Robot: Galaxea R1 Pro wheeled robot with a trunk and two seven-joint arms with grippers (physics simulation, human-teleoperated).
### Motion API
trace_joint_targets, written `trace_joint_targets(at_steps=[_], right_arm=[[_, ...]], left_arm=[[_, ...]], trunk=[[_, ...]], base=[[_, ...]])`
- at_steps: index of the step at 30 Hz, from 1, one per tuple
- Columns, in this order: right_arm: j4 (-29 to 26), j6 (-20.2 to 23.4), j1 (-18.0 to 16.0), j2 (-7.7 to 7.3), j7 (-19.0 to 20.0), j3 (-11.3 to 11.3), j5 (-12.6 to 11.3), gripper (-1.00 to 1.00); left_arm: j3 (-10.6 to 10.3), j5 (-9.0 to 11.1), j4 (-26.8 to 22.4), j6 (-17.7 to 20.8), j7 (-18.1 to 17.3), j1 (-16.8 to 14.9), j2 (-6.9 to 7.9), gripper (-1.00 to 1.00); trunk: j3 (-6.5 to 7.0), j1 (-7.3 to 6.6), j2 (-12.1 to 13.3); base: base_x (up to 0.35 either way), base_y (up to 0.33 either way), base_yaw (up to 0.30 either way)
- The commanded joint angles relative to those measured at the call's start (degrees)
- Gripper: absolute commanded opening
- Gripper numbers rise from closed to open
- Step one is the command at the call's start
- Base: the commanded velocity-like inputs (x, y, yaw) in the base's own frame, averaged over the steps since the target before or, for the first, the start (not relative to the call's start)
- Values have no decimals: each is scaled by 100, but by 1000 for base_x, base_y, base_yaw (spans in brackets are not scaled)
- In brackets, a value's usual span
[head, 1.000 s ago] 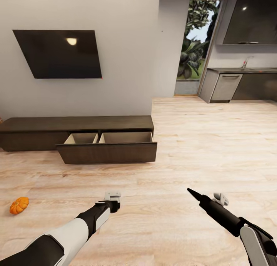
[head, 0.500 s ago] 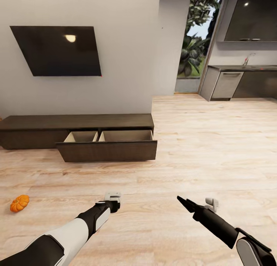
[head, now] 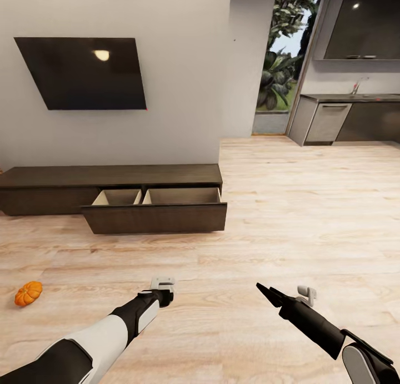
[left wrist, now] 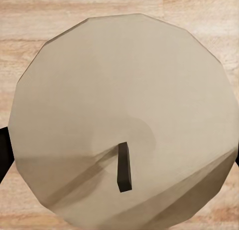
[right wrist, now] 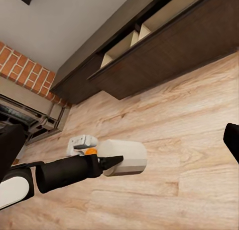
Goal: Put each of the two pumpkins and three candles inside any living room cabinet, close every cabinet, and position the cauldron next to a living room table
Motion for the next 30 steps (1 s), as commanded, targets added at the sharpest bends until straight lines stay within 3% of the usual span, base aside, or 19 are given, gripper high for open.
trace_joint_targets(at_steps=[1,10,30], right_arm=[[-1,43,-4,0,7,-7,-33,100],[-1,35,-3,0,12,-9,-33,100],[-1,33,-3,0,-2,-9,-31,100]], left_arm=[[-49,45,-13,28,37,-2,3,-100],[-49,45,-178,26,37,5,26,-100],[-49,59,-244,139,-5,15,54,-100]], trunk=[[-5,0,-3],[-5,0,-3],[-5,0,-3]], base=[[0,0,0],[40,74,0],[200,142,0]])
